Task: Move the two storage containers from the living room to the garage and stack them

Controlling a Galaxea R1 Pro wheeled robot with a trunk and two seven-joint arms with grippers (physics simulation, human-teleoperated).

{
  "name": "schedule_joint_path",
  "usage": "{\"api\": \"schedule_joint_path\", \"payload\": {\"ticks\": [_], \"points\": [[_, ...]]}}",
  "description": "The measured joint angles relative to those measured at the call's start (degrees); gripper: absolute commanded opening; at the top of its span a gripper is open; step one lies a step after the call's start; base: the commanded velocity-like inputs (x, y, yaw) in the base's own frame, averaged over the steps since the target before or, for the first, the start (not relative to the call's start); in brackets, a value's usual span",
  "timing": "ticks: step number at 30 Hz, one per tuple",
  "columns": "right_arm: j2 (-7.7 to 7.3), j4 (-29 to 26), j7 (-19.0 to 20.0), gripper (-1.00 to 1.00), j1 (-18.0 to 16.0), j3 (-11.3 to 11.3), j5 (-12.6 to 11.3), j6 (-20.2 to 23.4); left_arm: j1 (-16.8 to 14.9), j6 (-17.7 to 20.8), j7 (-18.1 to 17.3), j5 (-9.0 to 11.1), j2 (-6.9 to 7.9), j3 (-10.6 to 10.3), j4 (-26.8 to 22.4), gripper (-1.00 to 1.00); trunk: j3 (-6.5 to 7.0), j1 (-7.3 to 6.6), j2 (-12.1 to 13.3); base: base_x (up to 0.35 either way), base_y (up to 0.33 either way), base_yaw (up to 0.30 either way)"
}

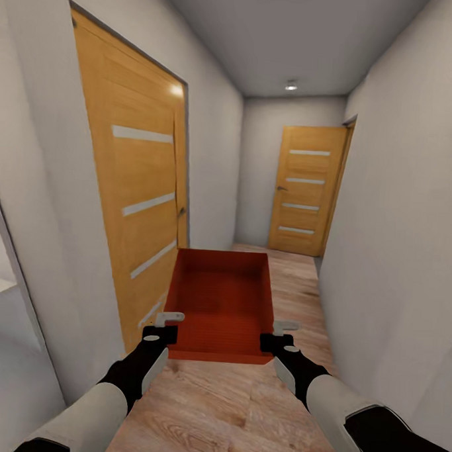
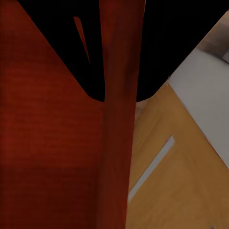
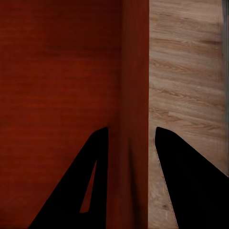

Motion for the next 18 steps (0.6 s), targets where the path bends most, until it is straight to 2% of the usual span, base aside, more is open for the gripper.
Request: {"api": "schedule_joint_path", "payload": {"ticks": [4, 18], "points": [[-0.03, -0.06, 0.03, -1.0, 0.0, 0.07, -0.06, 0.04, 0.01, 0.0, 0.0, -0.09, -0.05, 0.11, -0.03, -1.0, 0.0, 0.0, 0.0, 0.321, 0.0, -0.143], [0.0, 0.01, 0.01, -1.0, -0.01, 0.01, 0.01, -0.03, 0.01, -0.04, 0.02, 0.0, 0.0, 0.0, 0.0, -1.0, 0.0, 0.0, 0.0, 0.32, 0.0, -0.002]]}}
